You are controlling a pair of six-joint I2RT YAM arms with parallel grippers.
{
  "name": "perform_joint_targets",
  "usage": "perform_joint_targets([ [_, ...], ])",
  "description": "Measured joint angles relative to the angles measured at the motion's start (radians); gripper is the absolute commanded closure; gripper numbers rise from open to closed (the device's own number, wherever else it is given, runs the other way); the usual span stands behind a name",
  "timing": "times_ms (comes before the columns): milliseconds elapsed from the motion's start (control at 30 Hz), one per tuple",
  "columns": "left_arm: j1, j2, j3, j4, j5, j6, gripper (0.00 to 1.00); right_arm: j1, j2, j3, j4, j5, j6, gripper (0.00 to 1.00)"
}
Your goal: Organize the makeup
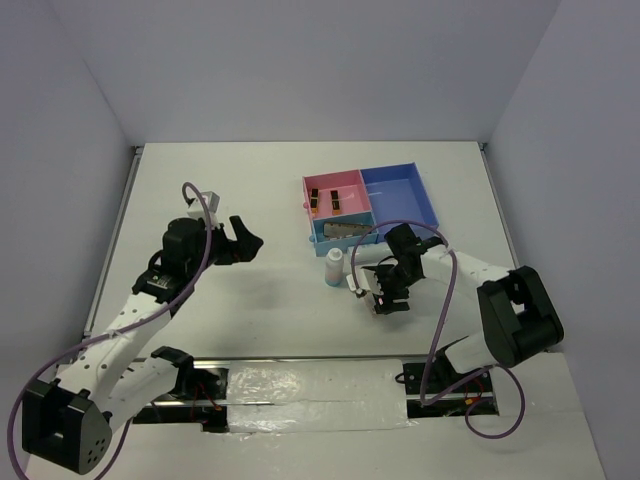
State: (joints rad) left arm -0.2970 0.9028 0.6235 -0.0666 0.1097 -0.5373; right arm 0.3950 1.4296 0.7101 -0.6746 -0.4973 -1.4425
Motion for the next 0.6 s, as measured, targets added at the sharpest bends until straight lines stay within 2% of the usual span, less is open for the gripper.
perform_joint_targets([
  [33, 0.0, 0.0, 0.0, 0.0, 0.0, -0.002, 0.01, 0.0, 0.0, 0.0, 0.0, 0.002, -0.001, 0.42],
  [67, 0.0, -0.001, 0.0, 0.0, 0.0, -0.006, 0.01, 0.0, 0.0, 0.0, 0.0, 0.003, -0.003, 0.42],
  [100, 0.0, -0.003, 0.0, 0.0, 0.0, -0.011, 0.01, 0.0, 0.0, 0.0, 0.0, 0.005, -0.006, 0.49],
  [200, 0.0, -0.008, 0.0, 0.0, 0.0, -0.016, 0.01, 0.001, -0.004, 0.0, -0.003, 0.006, -0.016, 0.6],
  [267, 0.0, -0.014, 0.0, 0.0, 0.0, -0.016, 0.01, 0.002, -0.024, -0.006, -0.007, 0.025, -0.027, 0.64],
  [333, 0.0, -0.024, 0.0, -0.002, 0.0, -0.016, 0.01, 0.002, -0.068, -0.011, -0.021, 0.047, -0.036, 0.65],
  [467, 0.0, -0.061, -0.001, -0.002, -0.001, -0.02, 0.01, -0.001, -0.223, 0.013, -0.06, 0.082, -0.014, 0.85],
  [600, 0.0, -0.102, -0.003, 0.0, 0.0, -0.023, 0.01, -0.001, -0.328, 0.125, -0.056, 0.124, 0.042, 0.87],
])
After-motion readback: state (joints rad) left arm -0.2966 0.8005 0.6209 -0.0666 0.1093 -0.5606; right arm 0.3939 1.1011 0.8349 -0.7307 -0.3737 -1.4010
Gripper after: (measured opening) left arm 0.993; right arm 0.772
